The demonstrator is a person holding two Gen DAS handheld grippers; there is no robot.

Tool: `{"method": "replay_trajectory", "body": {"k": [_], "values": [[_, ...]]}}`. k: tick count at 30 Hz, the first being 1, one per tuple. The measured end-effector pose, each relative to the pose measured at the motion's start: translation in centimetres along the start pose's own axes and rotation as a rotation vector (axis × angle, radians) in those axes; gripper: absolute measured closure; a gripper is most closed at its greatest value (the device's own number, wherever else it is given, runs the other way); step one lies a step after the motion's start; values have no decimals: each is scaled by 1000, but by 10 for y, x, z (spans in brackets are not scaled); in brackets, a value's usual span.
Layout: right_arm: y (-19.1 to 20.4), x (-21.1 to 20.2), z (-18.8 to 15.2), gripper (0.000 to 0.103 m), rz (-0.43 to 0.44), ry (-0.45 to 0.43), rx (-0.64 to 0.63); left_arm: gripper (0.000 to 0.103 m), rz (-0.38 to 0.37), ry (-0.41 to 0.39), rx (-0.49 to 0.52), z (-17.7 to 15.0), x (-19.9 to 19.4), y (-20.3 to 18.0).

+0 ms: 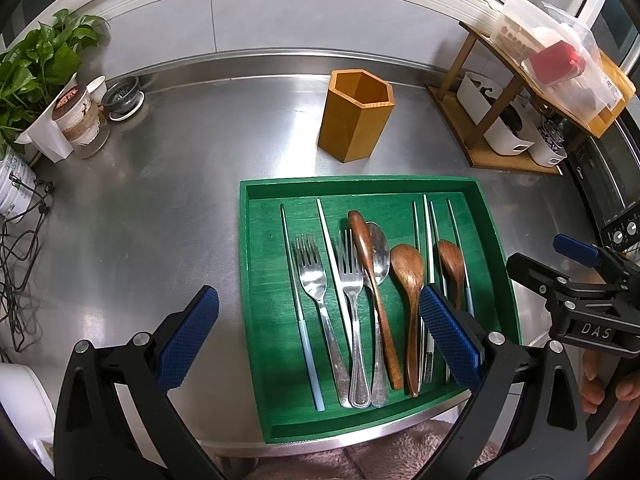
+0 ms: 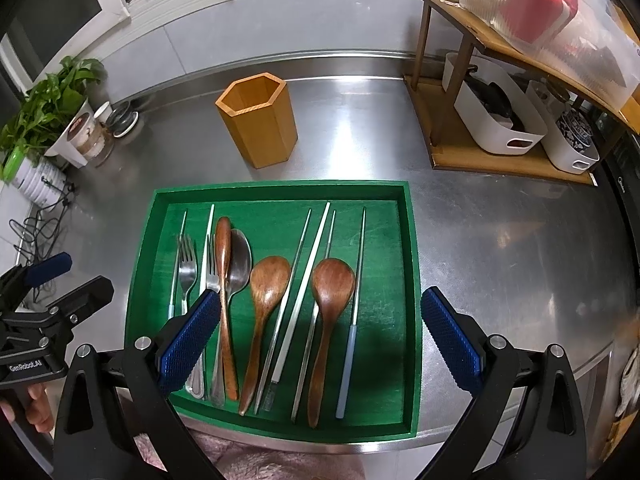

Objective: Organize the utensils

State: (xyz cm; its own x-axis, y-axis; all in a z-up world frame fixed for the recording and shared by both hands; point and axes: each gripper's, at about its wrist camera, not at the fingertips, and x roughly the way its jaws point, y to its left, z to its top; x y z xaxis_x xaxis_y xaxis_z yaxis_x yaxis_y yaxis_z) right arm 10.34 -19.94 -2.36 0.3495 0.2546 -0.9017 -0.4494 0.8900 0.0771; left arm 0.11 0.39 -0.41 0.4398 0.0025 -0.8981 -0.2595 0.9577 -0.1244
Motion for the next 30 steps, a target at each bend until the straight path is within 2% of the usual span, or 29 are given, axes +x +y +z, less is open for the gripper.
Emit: {"method": "replay_trajectory", "body": {"k": [30], "values": [[2,-2,2,4,-9,1,-12,8,1,3,-13,3,2,2]]}}
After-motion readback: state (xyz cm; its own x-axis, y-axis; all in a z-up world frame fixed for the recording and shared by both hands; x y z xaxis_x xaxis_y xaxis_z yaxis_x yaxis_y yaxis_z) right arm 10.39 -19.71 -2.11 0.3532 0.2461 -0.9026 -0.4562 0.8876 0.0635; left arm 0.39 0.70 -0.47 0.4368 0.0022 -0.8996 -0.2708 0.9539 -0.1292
